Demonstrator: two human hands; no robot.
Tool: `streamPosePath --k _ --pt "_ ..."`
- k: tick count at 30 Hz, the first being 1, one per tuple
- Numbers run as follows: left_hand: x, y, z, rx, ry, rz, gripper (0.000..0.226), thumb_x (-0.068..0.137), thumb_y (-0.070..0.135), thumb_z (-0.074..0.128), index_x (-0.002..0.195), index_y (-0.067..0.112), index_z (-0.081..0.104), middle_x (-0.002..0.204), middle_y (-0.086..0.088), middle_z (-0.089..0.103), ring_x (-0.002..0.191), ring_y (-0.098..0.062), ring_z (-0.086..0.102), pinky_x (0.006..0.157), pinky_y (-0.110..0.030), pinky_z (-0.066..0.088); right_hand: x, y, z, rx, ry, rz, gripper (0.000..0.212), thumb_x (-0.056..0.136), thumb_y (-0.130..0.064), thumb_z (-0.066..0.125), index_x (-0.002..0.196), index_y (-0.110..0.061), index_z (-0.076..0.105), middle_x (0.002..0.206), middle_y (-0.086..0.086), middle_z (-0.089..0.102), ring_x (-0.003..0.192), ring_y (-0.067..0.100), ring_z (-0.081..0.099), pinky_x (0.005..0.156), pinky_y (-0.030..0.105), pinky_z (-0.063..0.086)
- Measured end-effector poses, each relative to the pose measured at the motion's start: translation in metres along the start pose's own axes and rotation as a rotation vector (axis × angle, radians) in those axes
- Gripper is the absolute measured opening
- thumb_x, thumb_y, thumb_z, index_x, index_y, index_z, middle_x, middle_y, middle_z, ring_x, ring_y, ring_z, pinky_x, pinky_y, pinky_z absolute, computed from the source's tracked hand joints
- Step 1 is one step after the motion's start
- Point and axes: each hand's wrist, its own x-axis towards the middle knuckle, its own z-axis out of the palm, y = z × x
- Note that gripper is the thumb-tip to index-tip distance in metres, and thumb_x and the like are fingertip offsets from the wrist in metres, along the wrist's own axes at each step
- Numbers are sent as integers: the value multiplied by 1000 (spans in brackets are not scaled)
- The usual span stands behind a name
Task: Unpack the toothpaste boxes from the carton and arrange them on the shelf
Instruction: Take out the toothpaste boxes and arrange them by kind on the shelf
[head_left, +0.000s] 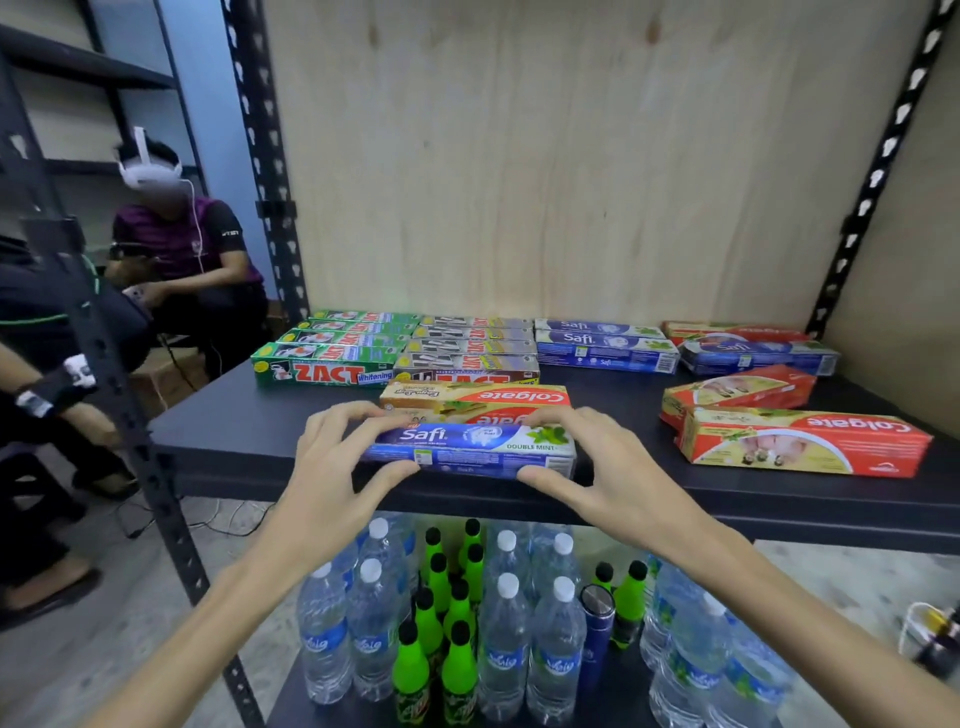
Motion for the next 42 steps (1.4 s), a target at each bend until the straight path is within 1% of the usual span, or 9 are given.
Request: streamPosePath --k 6,11,16,21,23,27,29,35,42 --pt "15 28 -4 -43 -96 7 48 82 71 50 119 41 53 118 29 43 119 2 40 92 -24 37 -9 5 -32 40 6 1 39 87 -53 66 122 -40 52 112 -18 60 106 2 54 88 24 45" --pt "62 68 7 -200 -115 -11 43 80 54 67 118 38 52 118 22 46 116 5 48 82 -10 42 -2 30 -80 -38 95 -2 37 87 -49 67 120 -36 55 114 -24 59 100 -8 52 81 13 36" --pt "140 93 43 -143 -177 84 39 87 48 68 121 38 51 118 22 46 110 18 44 84 -2 37 23 85 -121 -89 121 49 38 88 -45 68 121 -32 56 121 -17 62 110 1 56 92 24 44" --pt "212 92 89 -87 -335 136 37 88 43 68 123 35 58 122 11 55 112 1 53 101 -28 46 57 153 -136 -153 48 145 38 86 -41 72 118 -30 55 107 -12 64 94 4 58 83 23 43" --pt "228 86 107 -42 -376 127 39 88 43 70 124 31 61 122 10 57 115 -4 54 104 -29 44 71 178 -131 -148 10 155 40 83 -43 74 116 -32 56 106 -12 63 95 5 57 84 26 44" --pt "244 75 129 32 -452 96 38 86 48 70 121 36 61 121 10 55 114 -5 54 99 -20 41 88 207 -120 -138 -72 164 40 81 -42 77 114 -30 58 105 -13 59 88 0 52 75 7 34" --pt "246 71 137 42 -485 92 38 85 46 72 120 36 62 117 10 52 113 -6 52 99 -22 40 89 211 -119 -113 -93 164 40 78 -47 78 111 -36 60 110 -15 59 93 -8 51 74 4 34" --pt "244 69 146 -10 -422 121 18 82 29 75 96 34 65 108 12 44 107 -4 47 97 -26 40 92 222 -111 -158 -126 195 48 67 -62 80 105 -36 70 94 -12 60 81 4 59 68 16 42" --pt "241 71 151 13 -433 46 60 78 34 78 130 36 48 129 12 42 117 -7 49 95 -23 42 100 220 -106 -160 -155 280 62 62 -61 83 111 -40 52 110 -10 43 91 6 55 87 33 52"
